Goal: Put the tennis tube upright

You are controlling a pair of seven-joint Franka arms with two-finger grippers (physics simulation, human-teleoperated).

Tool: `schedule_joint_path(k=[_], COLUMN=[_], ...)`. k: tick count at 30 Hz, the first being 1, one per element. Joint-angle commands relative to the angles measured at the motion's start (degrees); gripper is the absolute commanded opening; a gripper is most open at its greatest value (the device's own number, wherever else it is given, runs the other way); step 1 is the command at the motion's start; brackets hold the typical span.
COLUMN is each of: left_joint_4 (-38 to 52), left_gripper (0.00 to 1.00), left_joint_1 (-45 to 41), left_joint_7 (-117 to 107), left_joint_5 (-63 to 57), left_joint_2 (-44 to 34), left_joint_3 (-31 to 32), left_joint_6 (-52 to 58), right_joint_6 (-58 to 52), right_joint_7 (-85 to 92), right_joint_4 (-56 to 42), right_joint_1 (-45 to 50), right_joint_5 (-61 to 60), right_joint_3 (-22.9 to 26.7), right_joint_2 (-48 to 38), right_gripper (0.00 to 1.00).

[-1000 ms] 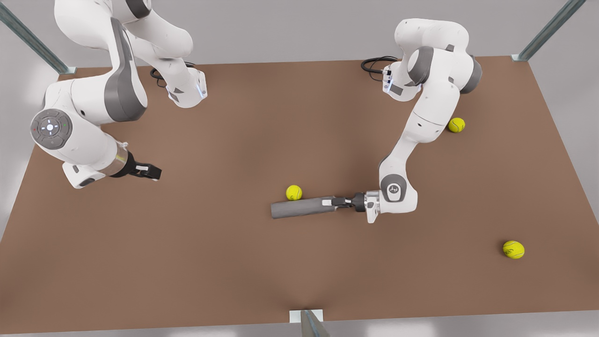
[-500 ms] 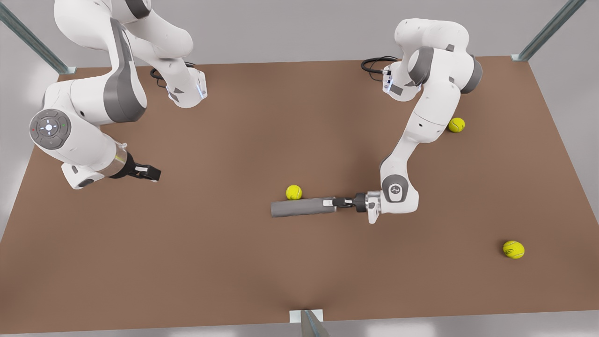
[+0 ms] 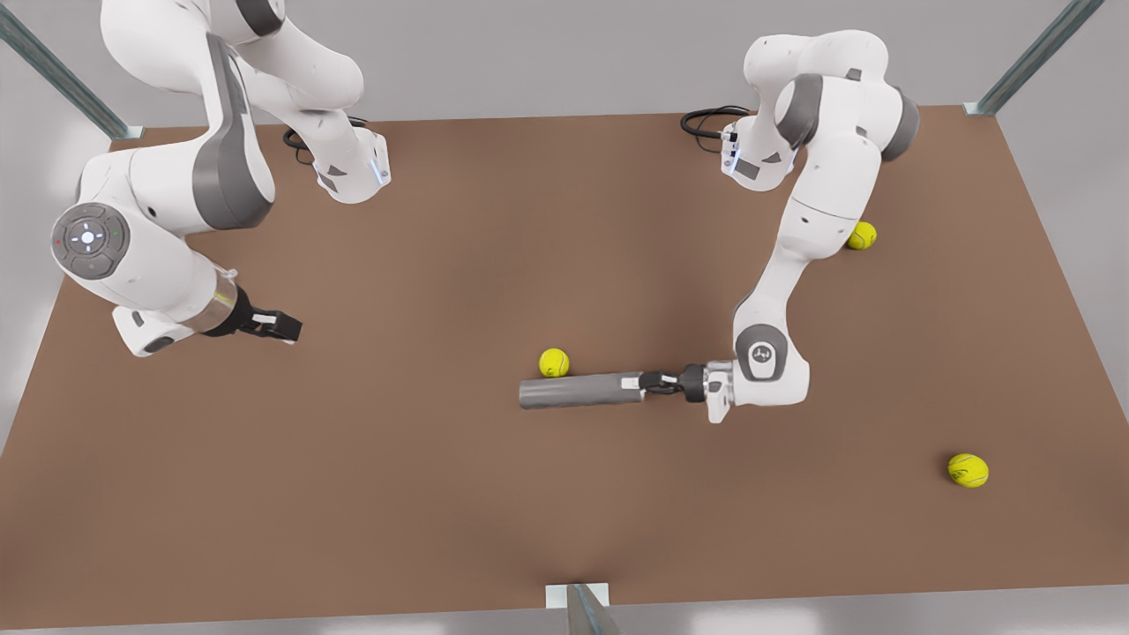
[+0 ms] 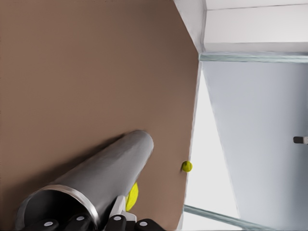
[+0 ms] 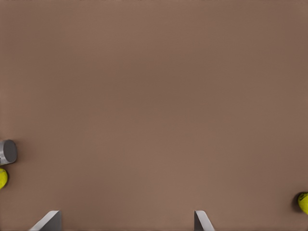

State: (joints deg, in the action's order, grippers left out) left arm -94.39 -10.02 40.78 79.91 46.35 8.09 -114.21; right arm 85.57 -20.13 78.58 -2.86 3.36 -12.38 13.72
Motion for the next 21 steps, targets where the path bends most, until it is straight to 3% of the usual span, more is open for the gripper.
schedule_joint_path(k=[1,21], left_joint_4=[0.0,0.18], left_gripper=[0.28,0.21], left_joint_1=[0.0,-0.27], left_joint_7=[0.0,-6.59], left_joint_5=[-1.87,-7.14], left_joint_2=[-0.03,-2.75], left_joint_3=[0.0,0.26], left_joint_6=[0.13,2.77], right_joint_6=[-0.05,-0.05], right_joint_7=[0.0,0.18], right_joint_4=[0.0,-1.14], right_joint_1=[0.05,-0.21], right_joint_5=[-0.02,0.07], right_joint_3=[-0.02,0.16], right_joint_2=[-0.01,0.61], right_gripper=[1.0,1.0])
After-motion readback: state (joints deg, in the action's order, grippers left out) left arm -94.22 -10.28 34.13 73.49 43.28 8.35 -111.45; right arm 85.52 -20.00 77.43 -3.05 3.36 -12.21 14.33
